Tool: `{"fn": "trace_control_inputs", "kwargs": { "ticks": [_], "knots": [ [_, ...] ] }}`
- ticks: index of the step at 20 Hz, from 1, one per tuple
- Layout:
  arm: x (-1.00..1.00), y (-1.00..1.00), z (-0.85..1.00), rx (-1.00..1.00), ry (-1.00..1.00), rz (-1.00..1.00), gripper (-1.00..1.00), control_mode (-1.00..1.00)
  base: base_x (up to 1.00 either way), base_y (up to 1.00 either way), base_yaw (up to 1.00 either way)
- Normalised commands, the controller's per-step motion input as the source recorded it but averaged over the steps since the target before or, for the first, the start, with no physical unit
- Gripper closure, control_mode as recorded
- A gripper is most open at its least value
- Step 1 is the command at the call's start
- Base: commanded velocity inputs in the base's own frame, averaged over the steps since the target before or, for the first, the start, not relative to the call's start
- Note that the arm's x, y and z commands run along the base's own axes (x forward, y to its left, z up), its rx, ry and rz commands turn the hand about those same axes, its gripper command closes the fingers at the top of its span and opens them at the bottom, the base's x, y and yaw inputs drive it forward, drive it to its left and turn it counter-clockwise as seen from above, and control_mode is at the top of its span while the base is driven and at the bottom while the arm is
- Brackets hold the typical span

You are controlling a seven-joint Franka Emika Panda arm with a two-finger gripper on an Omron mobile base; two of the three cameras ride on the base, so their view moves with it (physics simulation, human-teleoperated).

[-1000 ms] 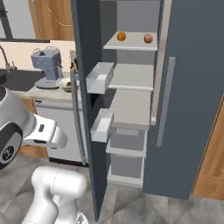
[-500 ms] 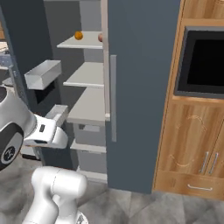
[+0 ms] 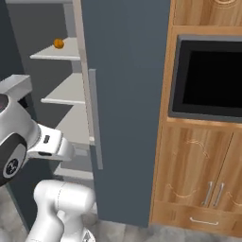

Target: Take the orange, potato, and peach from the freezer and place them in the bowl on the counter.

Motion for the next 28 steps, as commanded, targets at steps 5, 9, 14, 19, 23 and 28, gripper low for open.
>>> {"fn": "trace_control_inputs", "kwargs": {
  "ticks": [5, 9, 14, 19, 23, 28],
  "knots": [
    [0.0, 0.0, 0.0, 0.0, 0.0, 0.0, -1.0, 1.0, 0.75, 0.3, 0.01],
    [0.0, 0.0, 0.0, 0.0, 0.0, 0.0, -1.0, 1.0, 0.53, 0.37, 0.02],
    [0.0, 0.0, 0.0, 0.0, 0.0, 0.0, -1.0, 1.0, 0.11, 0.41, 0.01],
    [0.0, 0.0, 0.0, 0.0, 0.0, 0.0, -1.0, 1.0, 0.33, 0.34, 0.03],
    [0.0, 0.0, 0.0, 0.0, 0.0, 0.0, -1.0, 1.0, 0.44, 0.24, 0.05],
    [0.0, 0.0, 0.0, 0.0, 0.0, 0.0, -1.0, 1.0, 0.34, 0.4, 0.01]
  ]
}}
